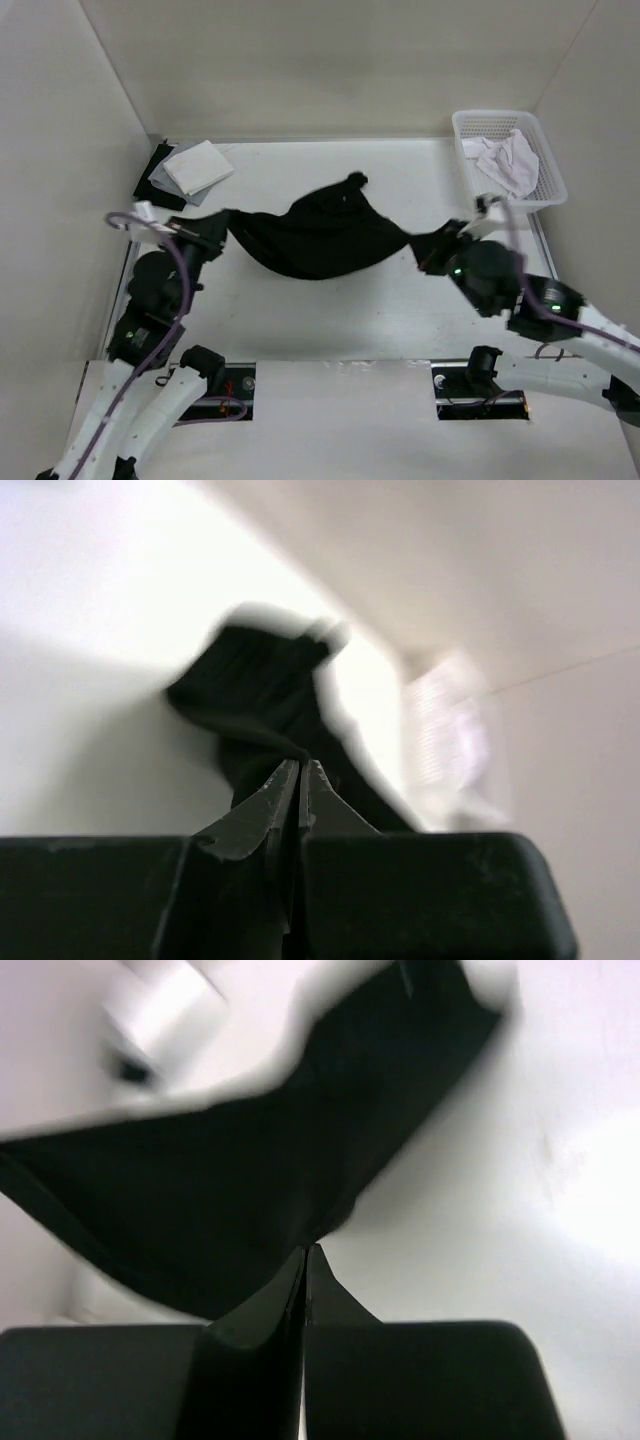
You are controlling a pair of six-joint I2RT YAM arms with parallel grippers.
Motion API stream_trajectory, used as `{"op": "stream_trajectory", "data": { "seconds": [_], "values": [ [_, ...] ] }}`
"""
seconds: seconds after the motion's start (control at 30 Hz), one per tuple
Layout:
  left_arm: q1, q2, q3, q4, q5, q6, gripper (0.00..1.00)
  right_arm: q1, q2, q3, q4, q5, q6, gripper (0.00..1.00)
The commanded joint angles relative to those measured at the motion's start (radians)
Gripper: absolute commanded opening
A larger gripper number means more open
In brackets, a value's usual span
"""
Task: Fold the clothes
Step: Flatten the tank top out
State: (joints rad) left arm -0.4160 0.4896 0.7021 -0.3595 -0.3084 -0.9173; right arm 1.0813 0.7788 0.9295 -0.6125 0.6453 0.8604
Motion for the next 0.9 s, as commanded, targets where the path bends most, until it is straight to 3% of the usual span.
{"op": "stream_trajectory", "data": {
  "seconds": [0.0,0.2,0.33,0.47,0.57,0.67,0.77,0.87],
  "values": [
    [-0.025,-0.031,0.241,0.086,-0.084,0.093,0.00,0.057,-0.030,0.321,0.003,0.264,-0.335,0.00],
    [-0.022,0.078,0.606,0.183,-0.097,0.169,0.00,0.130,0.150,0.818,0.224,0.324,-0.818,0.00],
    [0.039,0.173,0.819,0.188,-0.081,0.221,0.00,0.150,0.253,1.057,0.310,0.317,-1.006,0.00],
    [0.119,0.243,0.913,0.192,-0.046,0.238,0.00,0.136,0.338,1.166,0.353,0.297,-1.103,0.00],
    [0.150,0.280,0.858,0.209,-0.028,0.221,0.00,0.021,0.382,1.128,0.349,0.231,-1.071,0.00],
    [0.147,0.299,0.679,0.272,-0.047,0.181,0.00,-0.184,0.410,1.014,0.315,0.081,-0.916,0.00],
    [0.153,0.352,0.515,0.333,-0.083,0.169,0.00,-0.441,0.485,0.947,0.243,-0.198,-0.691,0.01],
    [0.190,0.478,0.464,0.381,-0.098,0.170,0.00,-0.624,0.623,0.950,0.229,-0.444,-0.552,0.01]
  ]
}}
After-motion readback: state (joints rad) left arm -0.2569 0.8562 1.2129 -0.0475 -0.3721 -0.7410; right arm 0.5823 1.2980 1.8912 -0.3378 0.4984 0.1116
